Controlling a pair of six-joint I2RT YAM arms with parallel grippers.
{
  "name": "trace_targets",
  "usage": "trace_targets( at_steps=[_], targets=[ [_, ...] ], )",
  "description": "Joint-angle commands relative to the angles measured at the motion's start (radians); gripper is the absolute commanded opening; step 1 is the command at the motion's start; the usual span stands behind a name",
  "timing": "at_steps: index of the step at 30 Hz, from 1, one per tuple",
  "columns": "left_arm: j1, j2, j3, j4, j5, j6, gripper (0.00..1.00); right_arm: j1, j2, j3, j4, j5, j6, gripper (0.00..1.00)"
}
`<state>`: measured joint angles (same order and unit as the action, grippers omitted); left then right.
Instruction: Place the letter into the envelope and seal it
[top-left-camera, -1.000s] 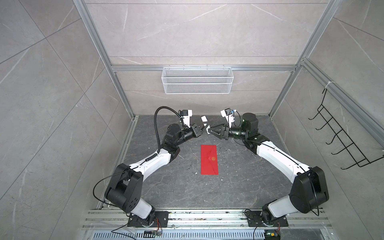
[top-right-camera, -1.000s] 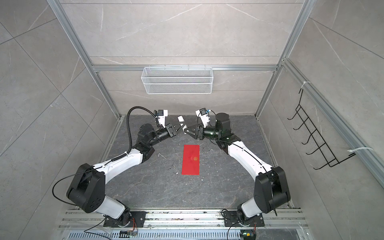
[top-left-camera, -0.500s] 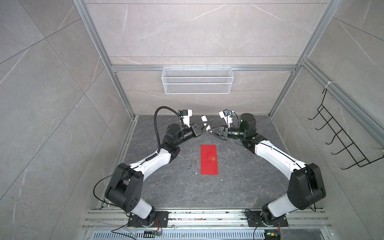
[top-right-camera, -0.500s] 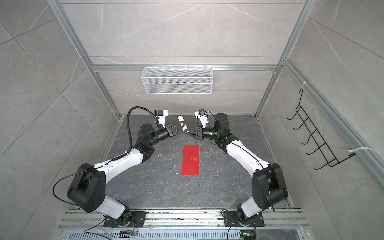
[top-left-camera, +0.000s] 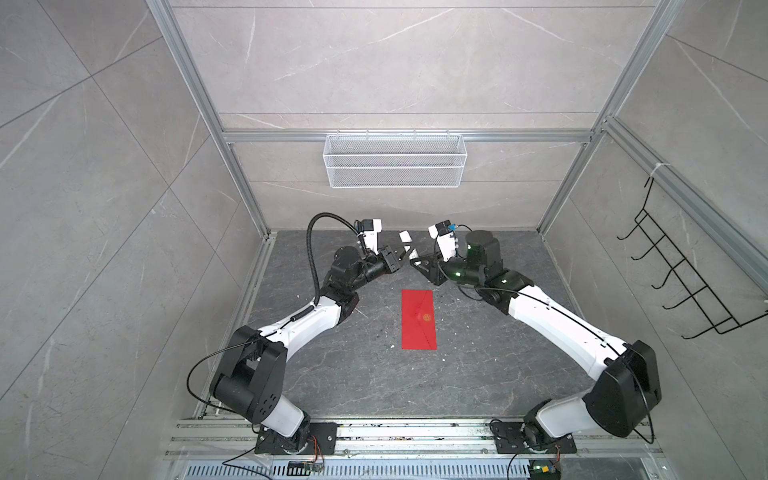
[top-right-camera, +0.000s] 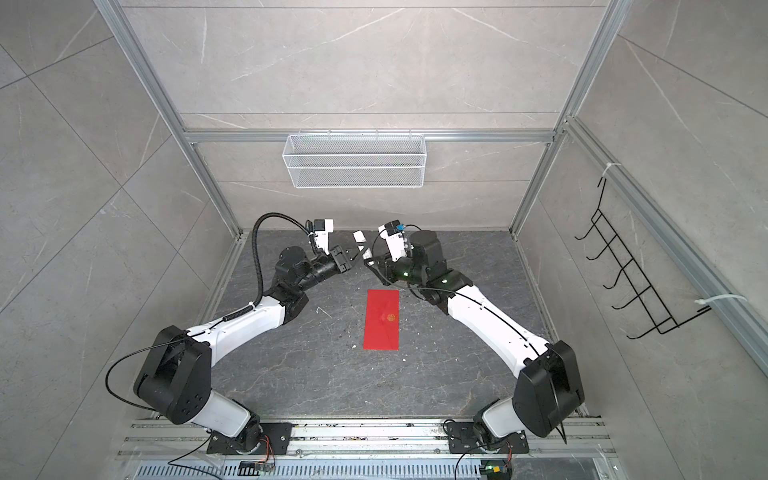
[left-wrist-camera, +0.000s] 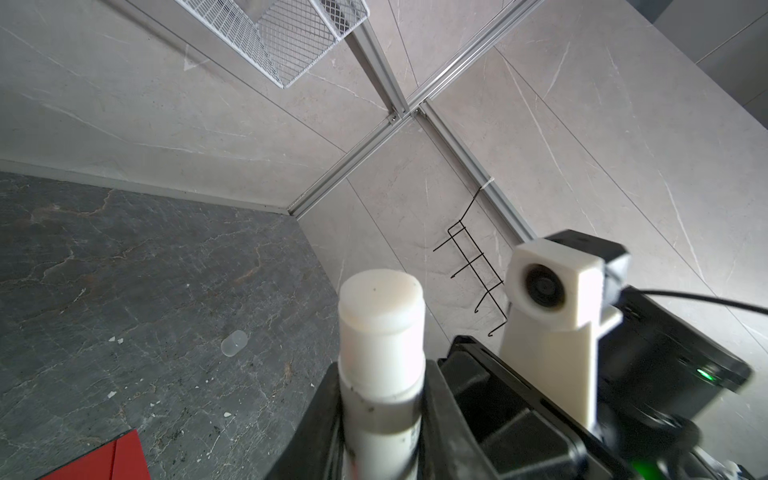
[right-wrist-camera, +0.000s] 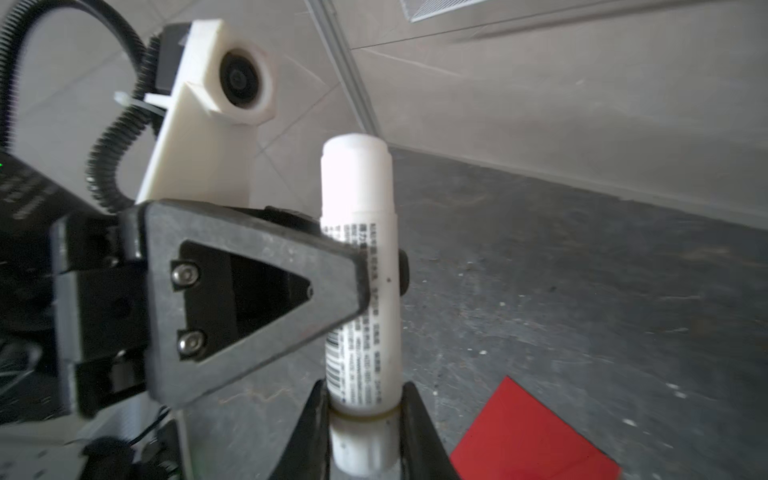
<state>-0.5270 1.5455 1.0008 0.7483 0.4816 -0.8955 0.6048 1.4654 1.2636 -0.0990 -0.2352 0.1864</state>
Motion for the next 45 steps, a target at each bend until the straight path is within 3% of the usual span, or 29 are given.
trace_targets(
  at_steps=[1, 4, 10, 14, 17, 19, 22, 29, 31, 34, 38, 45],
  targets=[
    [-0.007, -0.009, 0.028, 0.004, 0.006, 0.049, 0.0, 0.108, -0.01, 0.066, -0.08, 0.555, -0.201, 0.0],
    [-0.007, -0.004, 0.029, 0.006, 0.008, 0.046, 0.0, 0.19, 0.03, 0.093, -0.057, 0.796, -0.297, 0.0],
    [-0.007, -0.001, 0.028, 0.008, 0.006, 0.043, 0.0, 0.295, 0.125, 0.133, 0.028, 1.082, -0.478, 0.0],
    [-0.007, -0.001, 0.027, 0.006, 0.004, 0.042, 0.0, 0.331, 0.178, 0.138, 0.107, 1.181, -0.583, 0.0],
    [-0.007, -0.001, 0.028, 0.008, 0.002, 0.043, 0.0, 0.331, 0.167, 0.137, 0.085, 1.129, -0.546, 0.0],
    [-0.007, -0.003, 0.027, 0.012, 0.003, 0.043, 0.0, 0.318, 0.134, 0.13, 0.048, 1.044, -0.474, 0.0],
    [-0.006, -0.006, 0.025, 0.016, 0.006, 0.046, 0.0, 0.242, 0.064, 0.128, -0.066, 0.769, -0.321, 0.12],
    [0.005, -0.01, 0.027, 0.088, 0.047, 0.0, 0.0, -0.04, -0.051, 0.02, -0.04, -0.068, -0.073, 0.63],
    [0.011, -0.004, 0.028, 0.121, 0.063, -0.025, 0.0, -0.111, -0.05, 0.0, -0.002, -0.273, -0.01, 0.69],
    [0.012, 0.001, 0.034, 0.146, 0.087, -0.041, 0.0, -0.185, -0.033, -0.033, 0.085, -0.513, 0.074, 0.69],
    [0.012, 0.01, 0.045, 0.157, 0.114, -0.049, 0.0, -0.23, 0.007, -0.054, 0.195, -0.702, 0.166, 0.69],
    [0.013, 0.02, 0.059, 0.156, 0.149, -0.063, 0.0, -0.244, 0.034, -0.038, 0.153, -0.737, 0.12, 0.62]
  ],
)
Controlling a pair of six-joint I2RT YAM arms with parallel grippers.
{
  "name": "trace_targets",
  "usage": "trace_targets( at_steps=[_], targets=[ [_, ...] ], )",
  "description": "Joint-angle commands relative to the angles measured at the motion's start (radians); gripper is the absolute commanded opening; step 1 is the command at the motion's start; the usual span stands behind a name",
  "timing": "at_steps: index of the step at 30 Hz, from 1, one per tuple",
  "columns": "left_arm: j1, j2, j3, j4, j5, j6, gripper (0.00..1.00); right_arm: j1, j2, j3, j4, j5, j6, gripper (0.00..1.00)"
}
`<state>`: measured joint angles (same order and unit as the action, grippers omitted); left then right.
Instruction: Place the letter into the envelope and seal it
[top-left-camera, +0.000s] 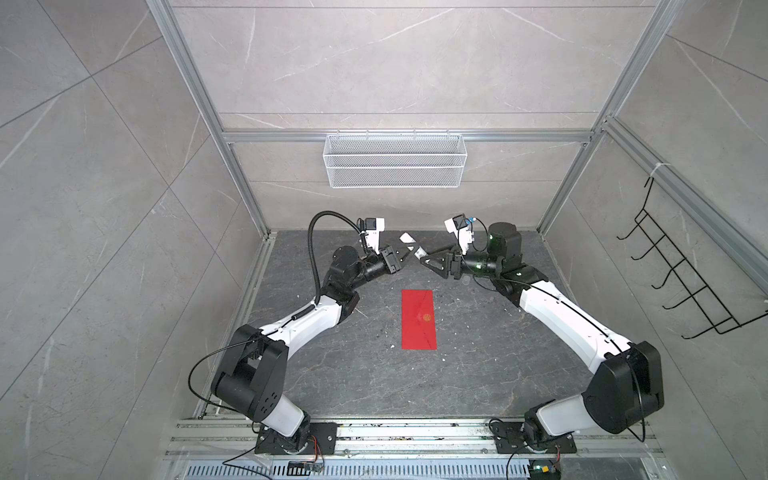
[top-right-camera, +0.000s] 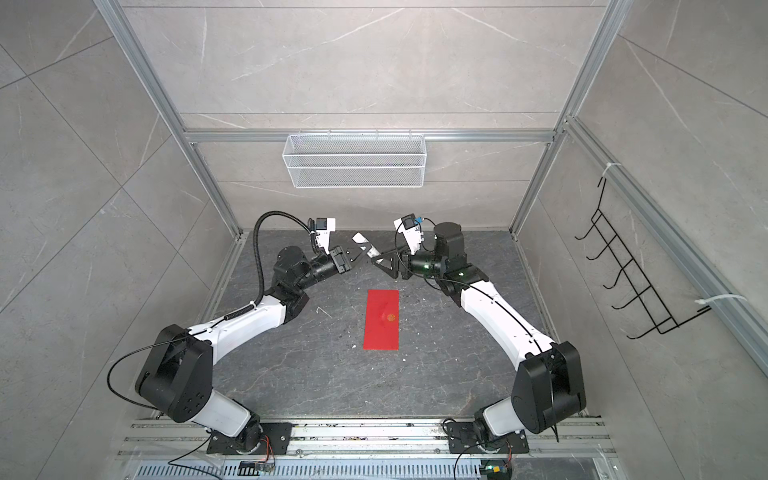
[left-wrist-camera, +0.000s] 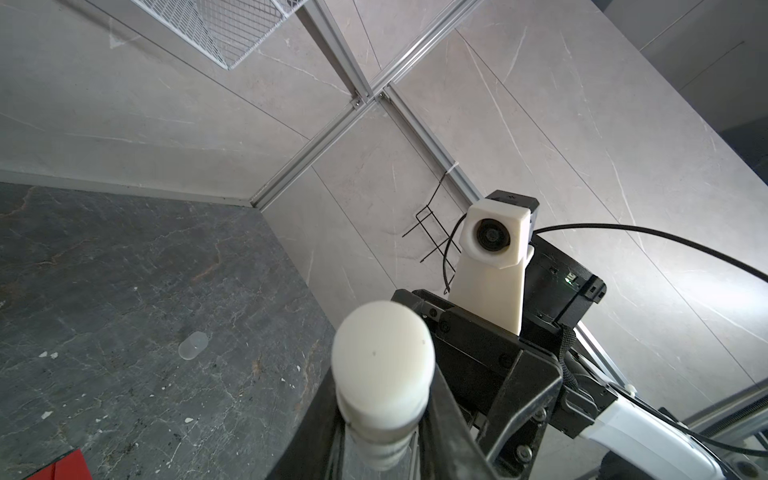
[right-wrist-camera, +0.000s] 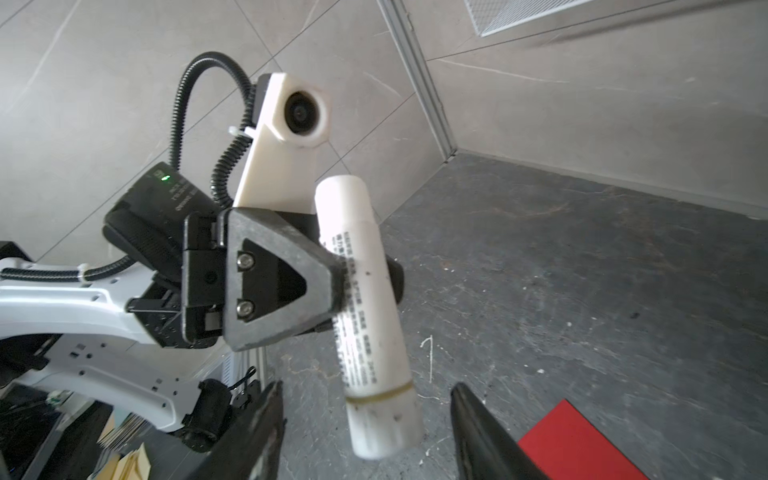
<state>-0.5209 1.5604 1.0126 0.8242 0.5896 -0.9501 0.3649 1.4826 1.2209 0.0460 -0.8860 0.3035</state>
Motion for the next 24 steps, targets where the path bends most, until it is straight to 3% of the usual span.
trace_targets(
  at_steps=[1, 9, 17, 24],
  targets=[
    [0.007, 0.007, 0.05, 0.08, 0.044, -0.012, 0.0, -0.004, 0.022, 0.012, -0.007, -0.092, -0.008, 0.6],
    [0.007, 0.023, 0.066, 0.081, 0.067, -0.026, 0.0, -0.004, 0.043, 0.018, -0.018, -0.116, -0.015, 0.36],
    [0.007, 0.032, 0.084, 0.024, 0.096, -0.011, 0.0, -0.006, 0.038, 0.028, -0.052, -0.104, -0.036, 0.26],
    [0.006, 0.02, 0.095, -0.079, 0.103, 0.051, 0.0, -0.006, 0.044, 0.049, -0.081, -0.054, -0.013, 0.05]
  ],
)
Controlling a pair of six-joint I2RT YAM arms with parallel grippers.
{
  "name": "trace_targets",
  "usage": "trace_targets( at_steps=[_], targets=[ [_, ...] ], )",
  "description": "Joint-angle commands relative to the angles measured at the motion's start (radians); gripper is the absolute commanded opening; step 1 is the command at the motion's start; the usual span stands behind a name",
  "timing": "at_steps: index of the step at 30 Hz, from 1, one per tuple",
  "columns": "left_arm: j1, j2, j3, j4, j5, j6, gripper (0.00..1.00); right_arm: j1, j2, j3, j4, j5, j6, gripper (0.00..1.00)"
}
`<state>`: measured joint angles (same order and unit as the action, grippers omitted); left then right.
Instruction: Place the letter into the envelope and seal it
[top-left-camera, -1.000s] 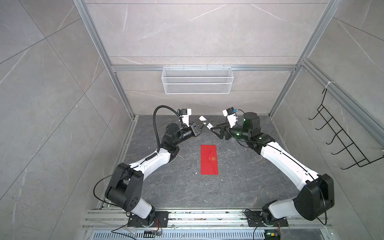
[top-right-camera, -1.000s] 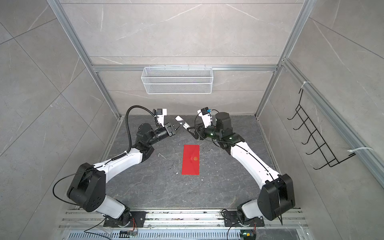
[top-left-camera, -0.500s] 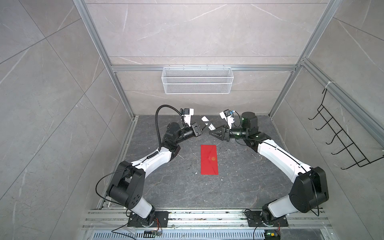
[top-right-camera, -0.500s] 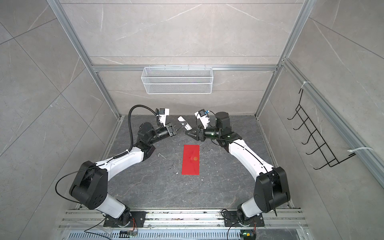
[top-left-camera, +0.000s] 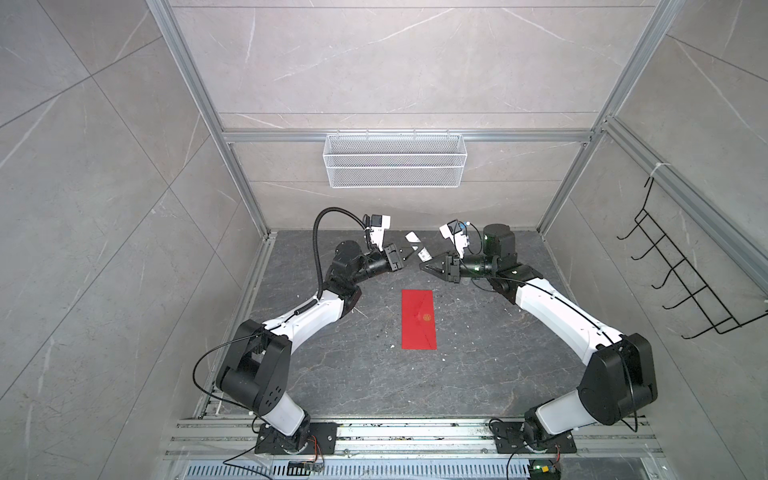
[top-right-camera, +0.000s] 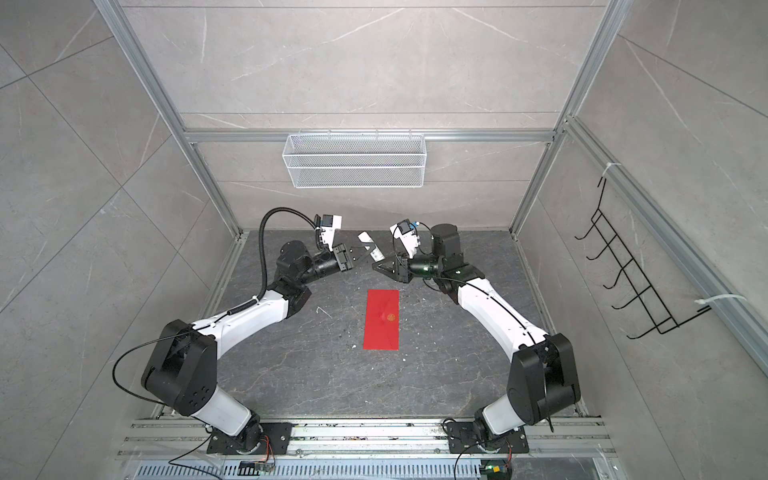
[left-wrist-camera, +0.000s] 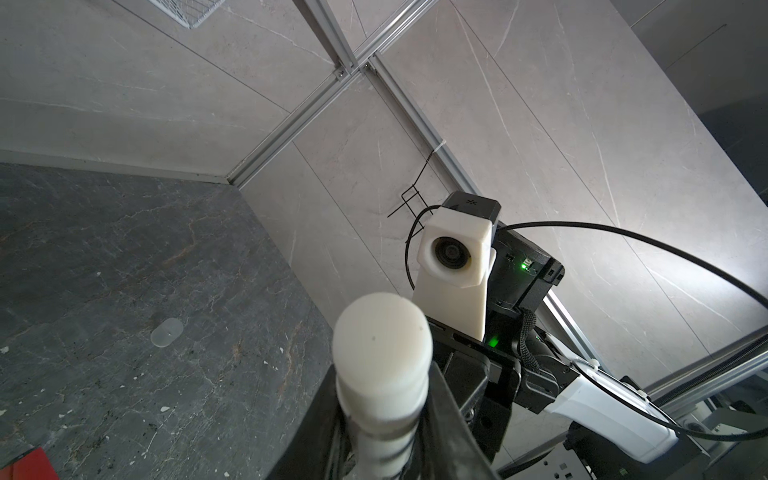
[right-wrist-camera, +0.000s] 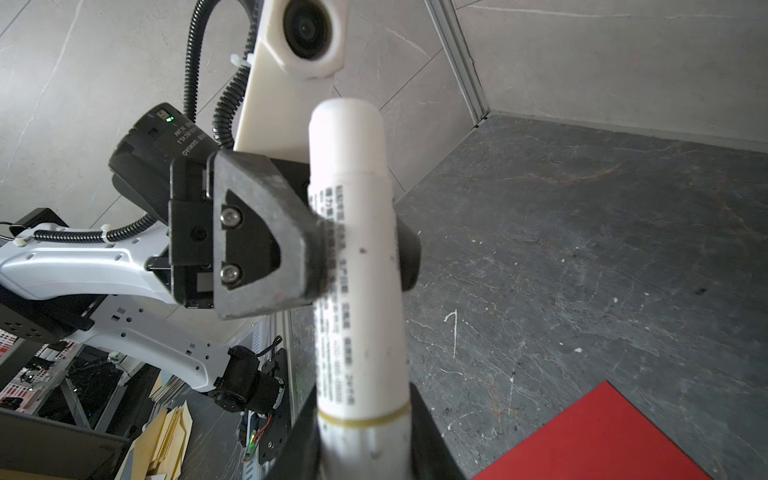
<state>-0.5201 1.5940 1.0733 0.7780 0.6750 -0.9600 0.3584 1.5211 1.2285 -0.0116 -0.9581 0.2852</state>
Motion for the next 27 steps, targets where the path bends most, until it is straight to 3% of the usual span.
trace_targets(
  at_steps=[1, 6, 8, 13, 19, 24, 27],
  targets=[
    [0.005, -0.015, 0.034, -0.046, 0.014, 0.071, 0.0, 0.001, 0.0, 0.042, -0.03, 0.046, 0.003, 0.02],
    [0.003, -0.023, 0.037, -0.12, -0.011, 0.116, 0.0, 0.02, -0.045, 0.046, -0.1, 0.271, -0.042, 0.0],
    [0.003, -0.023, 0.039, -0.137, -0.019, 0.127, 0.0, 0.06, -0.068, 0.064, -0.163, 0.439, -0.1, 0.0],
    [-0.001, -0.019, 0.045, -0.176, -0.04, 0.144, 0.0, 0.24, -0.097, 0.104, -0.252, 1.003, -0.262, 0.0],
    [-0.006, -0.009, 0.053, -0.183, -0.045, 0.145, 0.0, 0.43, -0.008, 0.181, -0.252, 1.547, -0.421, 0.0],
    [-0.009, -0.002, 0.058, -0.183, -0.051, 0.144, 0.0, 0.53, 0.097, 0.215, -0.173, 1.846, -0.561, 0.0],
    [-0.009, 0.0, 0.059, -0.184, -0.053, 0.144, 0.0, 0.56, 0.137, 0.224, -0.136, 1.91, -0.618, 0.0]
  ],
)
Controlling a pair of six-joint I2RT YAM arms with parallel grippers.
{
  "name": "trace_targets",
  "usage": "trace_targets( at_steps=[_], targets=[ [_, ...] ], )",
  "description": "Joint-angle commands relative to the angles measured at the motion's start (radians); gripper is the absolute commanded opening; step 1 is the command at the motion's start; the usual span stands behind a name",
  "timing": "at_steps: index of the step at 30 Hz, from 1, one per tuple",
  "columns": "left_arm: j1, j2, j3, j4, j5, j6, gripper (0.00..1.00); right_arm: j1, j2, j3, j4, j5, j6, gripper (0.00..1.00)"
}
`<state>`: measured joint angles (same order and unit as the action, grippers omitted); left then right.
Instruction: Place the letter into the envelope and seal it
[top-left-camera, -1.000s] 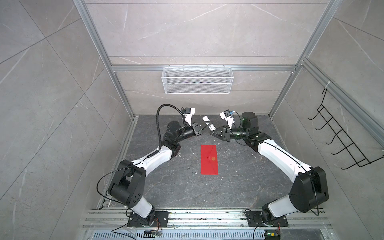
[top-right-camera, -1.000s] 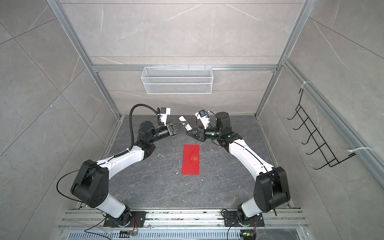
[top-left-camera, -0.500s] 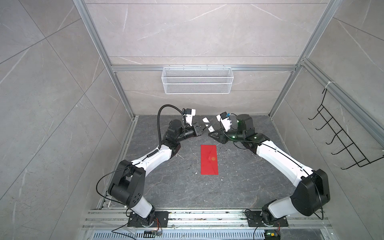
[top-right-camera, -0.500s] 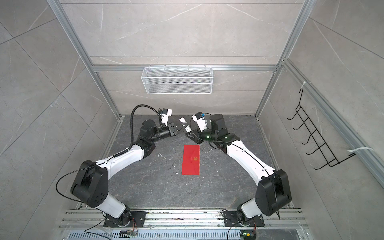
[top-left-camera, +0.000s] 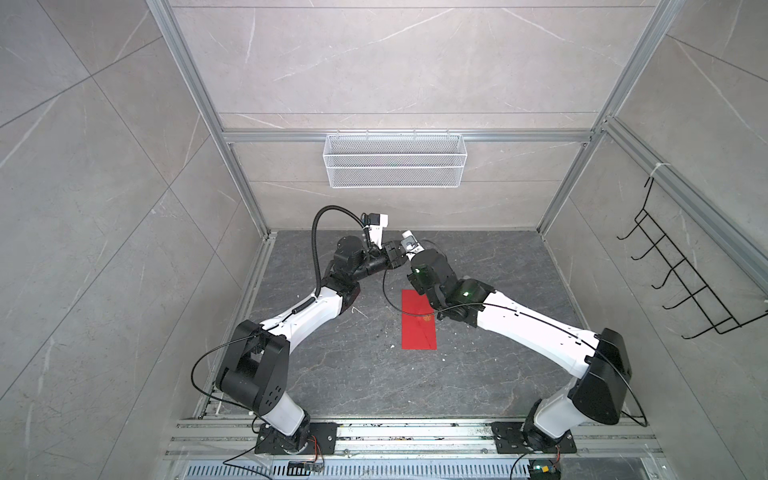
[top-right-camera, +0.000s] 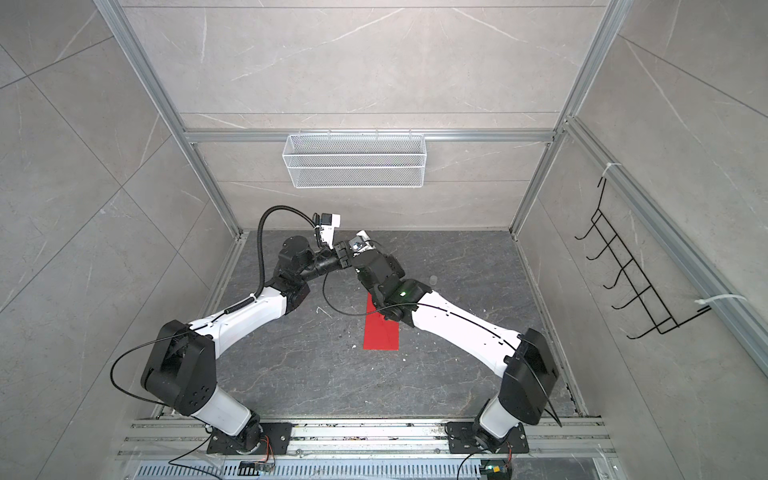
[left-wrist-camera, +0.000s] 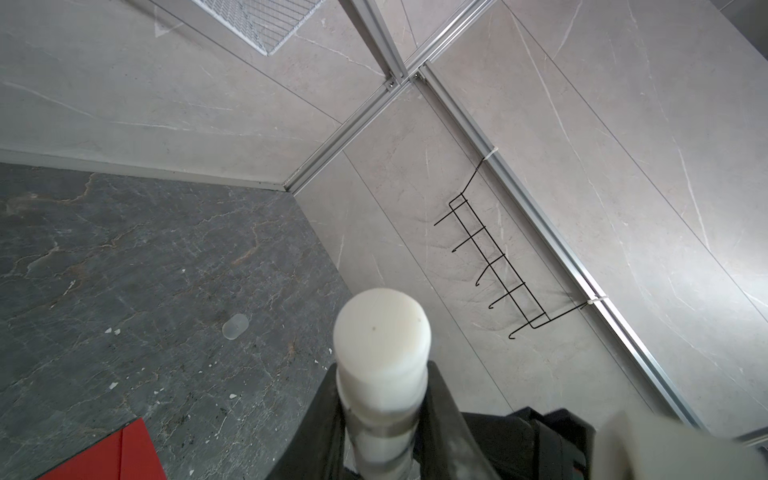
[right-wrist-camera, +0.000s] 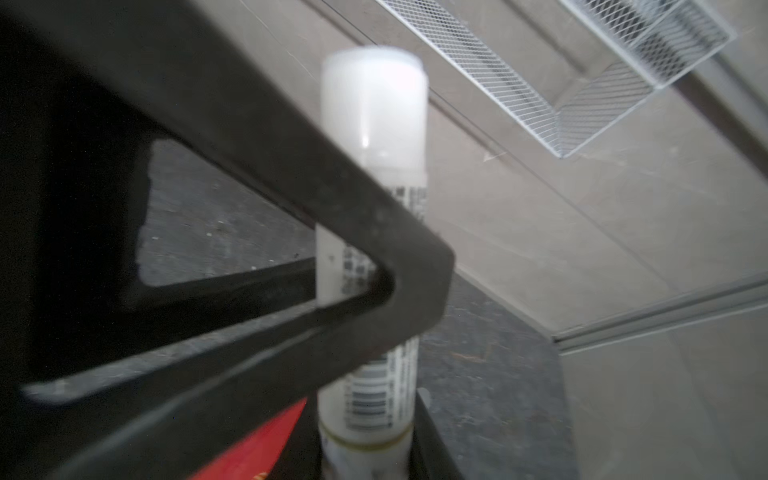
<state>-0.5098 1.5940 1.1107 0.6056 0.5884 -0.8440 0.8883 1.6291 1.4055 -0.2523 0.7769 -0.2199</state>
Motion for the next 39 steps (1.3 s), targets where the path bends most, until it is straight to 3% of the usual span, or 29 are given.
trace_targets(
  at_steps=[1, 4, 6, 11, 14, 17, 21, 26, 31, 39],
  targets=[
    [-0.019, 0.0, 0.021, -0.012, 0.033, 0.028, 0.0, 0.031, 0.03, 0.047, 0.098, 0.16, -0.105, 0.0],
    [-0.02, -0.002, 0.021, -0.015, 0.032, 0.029, 0.0, 0.027, -0.002, 0.032, 0.075, 0.067, -0.059, 0.0],
    [-0.019, -0.004, 0.021, -0.012, 0.036, 0.03, 0.0, 0.011, -0.035, 0.019, 0.044, -0.047, -0.024, 0.11],
    [-0.017, -0.011, 0.024, 0.017, 0.052, 0.014, 0.0, -0.11, -0.149, -0.033, -0.042, -0.53, 0.107, 0.49],
    [-0.015, -0.015, 0.033, 0.038, 0.079, 0.006, 0.0, -0.238, -0.212, -0.077, -0.042, -0.892, 0.191, 0.75],
    [-0.016, -0.014, 0.041, 0.055, 0.109, 0.004, 0.0, -0.335, -0.244, -0.12, -0.01, -1.149, 0.236, 0.85],
    [-0.016, -0.014, 0.04, 0.082, 0.132, -0.01, 0.0, -0.426, -0.246, -0.159, 0.044, -1.361, 0.307, 0.84],
    [-0.016, -0.007, 0.037, 0.115, 0.144, -0.036, 0.0, -0.47, -0.215, -0.175, 0.109, -1.512, 0.365, 0.8],
    [-0.016, -0.005, 0.037, 0.13, 0.154, -0.043, 0.0, -0.488, -0.191, -0.177, 0.15, -1.547, 0.401, 0.69],
    [-0.016, -0.003, 0.039, 0.128, 0.163, -0.039, 0.0, -0.497, -0.166, -0.173, 0.183, -1.559, 0.425, 0.38]
  ],
)
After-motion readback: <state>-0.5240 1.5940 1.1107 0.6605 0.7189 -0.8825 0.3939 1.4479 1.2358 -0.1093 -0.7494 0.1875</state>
